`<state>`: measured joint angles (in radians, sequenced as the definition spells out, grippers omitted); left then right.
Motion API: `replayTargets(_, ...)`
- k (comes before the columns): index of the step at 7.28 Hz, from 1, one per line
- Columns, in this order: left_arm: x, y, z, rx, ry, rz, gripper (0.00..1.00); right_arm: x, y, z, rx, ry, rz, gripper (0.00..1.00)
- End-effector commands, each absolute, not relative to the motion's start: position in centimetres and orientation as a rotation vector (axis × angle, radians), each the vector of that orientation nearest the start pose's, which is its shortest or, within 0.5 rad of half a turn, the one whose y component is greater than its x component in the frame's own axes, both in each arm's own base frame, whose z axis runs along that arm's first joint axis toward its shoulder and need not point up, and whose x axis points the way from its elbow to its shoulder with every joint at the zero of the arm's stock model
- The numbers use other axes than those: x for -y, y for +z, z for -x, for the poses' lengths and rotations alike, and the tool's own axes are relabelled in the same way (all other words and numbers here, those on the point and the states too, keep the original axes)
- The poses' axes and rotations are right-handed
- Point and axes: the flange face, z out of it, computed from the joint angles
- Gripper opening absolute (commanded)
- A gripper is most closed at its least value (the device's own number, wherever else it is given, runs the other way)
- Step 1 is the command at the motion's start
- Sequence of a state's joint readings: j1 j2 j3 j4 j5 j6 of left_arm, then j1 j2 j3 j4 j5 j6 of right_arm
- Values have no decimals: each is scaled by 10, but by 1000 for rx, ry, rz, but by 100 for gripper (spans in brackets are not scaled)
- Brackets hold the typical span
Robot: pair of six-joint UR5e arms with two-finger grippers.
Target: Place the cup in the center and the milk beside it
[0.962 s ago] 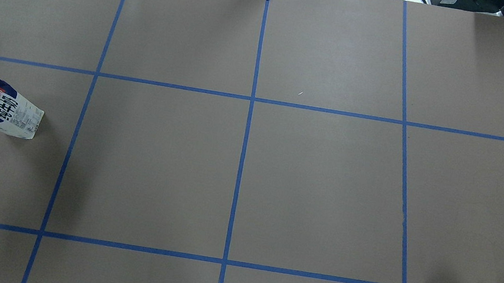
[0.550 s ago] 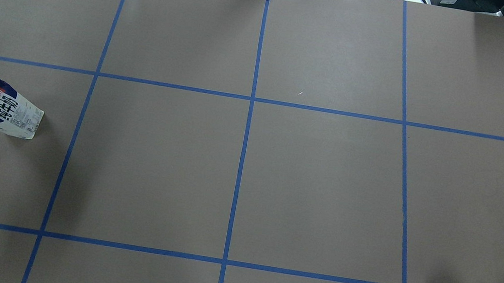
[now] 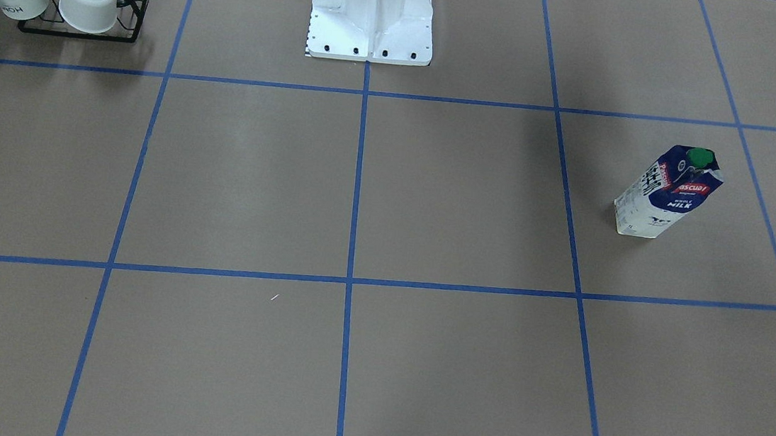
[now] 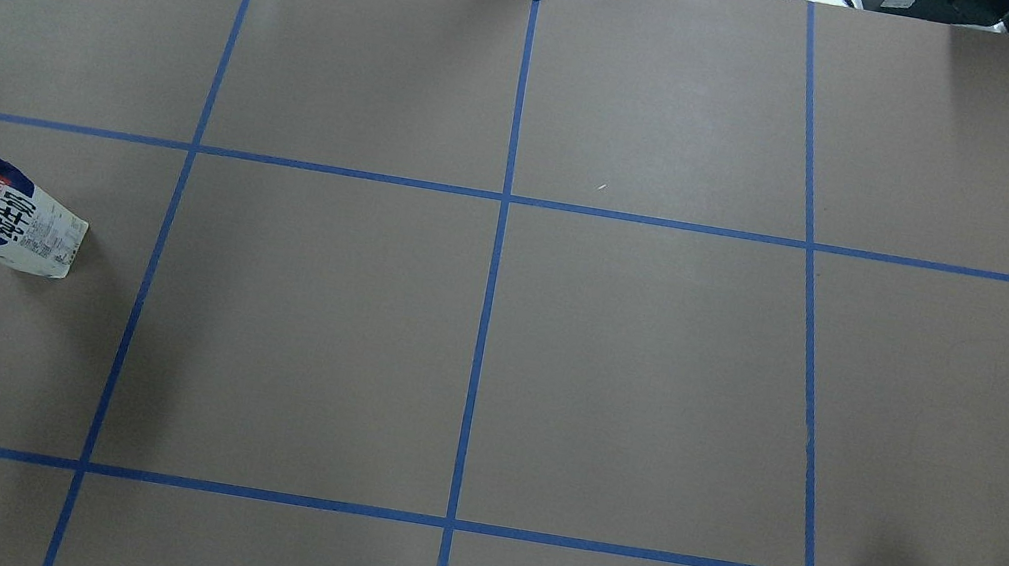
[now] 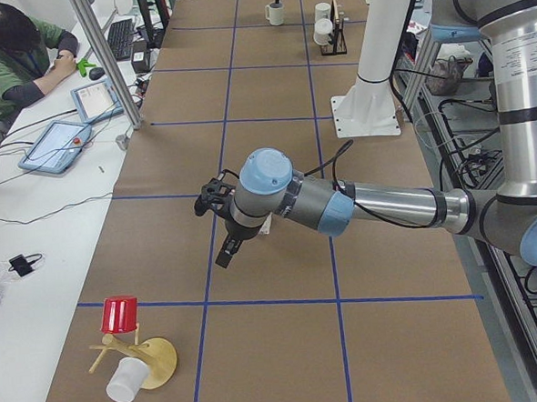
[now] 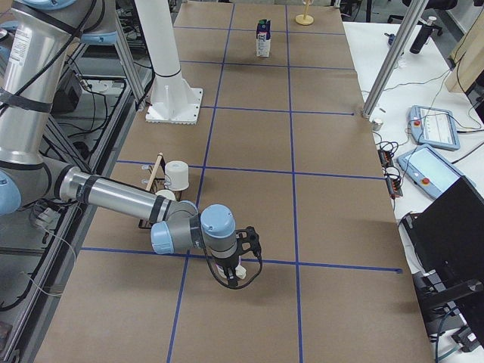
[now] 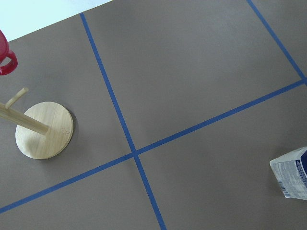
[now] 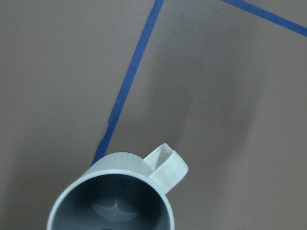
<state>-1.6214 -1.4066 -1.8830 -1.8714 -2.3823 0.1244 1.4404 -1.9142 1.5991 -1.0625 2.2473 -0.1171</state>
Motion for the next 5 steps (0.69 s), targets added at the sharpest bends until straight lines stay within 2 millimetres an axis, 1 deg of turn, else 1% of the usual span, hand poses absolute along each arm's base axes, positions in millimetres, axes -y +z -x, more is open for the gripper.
replayTargets(1, 436, 542, 83, -756, 257, -504, 99, 358, 744, -11, 684, -309, -183, 35)
replayTargets(2, 436, 543, 83, -752, 263, -524, 99, 361, 742, -3, 688, -328, -182, 9)
replayTargets(3, 436, 544, 83, -755, 253, -520, 99, 371, 735, 1, 687, -348, -201, 0)
replayTargets(4, 436, 544, 83, -756, 248, -518, 99, 376, 729, 2, 690, -357, -216, 0)
replayTargets(5, 435, 546, 83, -758, 247, -514, 99, 384, 713, 6, 717, -369, -243, 0)
